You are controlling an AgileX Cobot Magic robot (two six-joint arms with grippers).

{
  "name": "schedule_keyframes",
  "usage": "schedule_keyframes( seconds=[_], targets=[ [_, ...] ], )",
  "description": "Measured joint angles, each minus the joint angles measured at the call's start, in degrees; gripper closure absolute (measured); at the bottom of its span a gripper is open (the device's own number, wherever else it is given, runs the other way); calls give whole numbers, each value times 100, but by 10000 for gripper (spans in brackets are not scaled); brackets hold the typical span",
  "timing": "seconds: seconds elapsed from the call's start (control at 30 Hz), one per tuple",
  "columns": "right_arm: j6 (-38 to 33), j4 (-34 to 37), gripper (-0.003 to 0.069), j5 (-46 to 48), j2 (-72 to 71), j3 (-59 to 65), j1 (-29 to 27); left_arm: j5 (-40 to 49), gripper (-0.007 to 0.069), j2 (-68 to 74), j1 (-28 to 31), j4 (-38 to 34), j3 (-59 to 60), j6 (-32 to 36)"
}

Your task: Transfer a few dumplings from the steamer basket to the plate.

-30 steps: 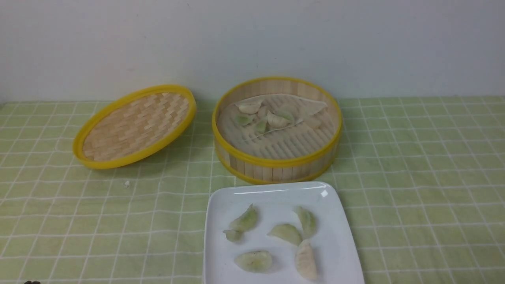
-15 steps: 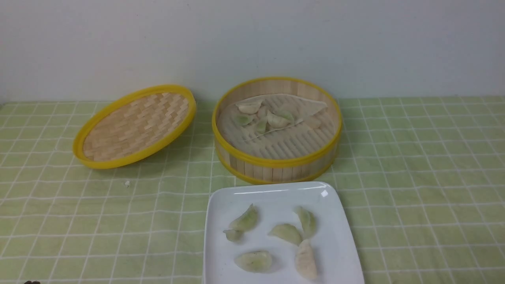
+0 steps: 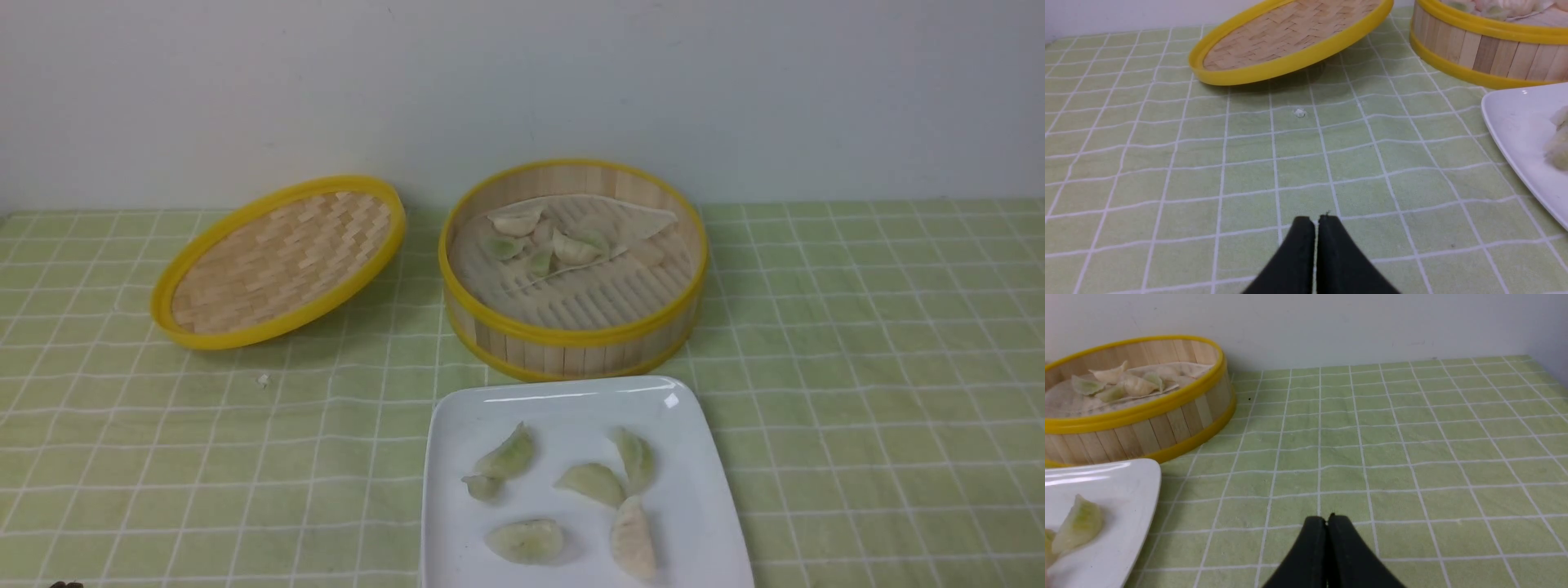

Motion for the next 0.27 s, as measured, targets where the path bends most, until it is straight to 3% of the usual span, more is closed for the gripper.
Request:
schedule_keyframes(
  seconds=[0.27],
  targets=[
    [0, 0, 673, 0, 0, 0, 0, 0, 631, 0, 0, 0, 0, 0]
  ],
)
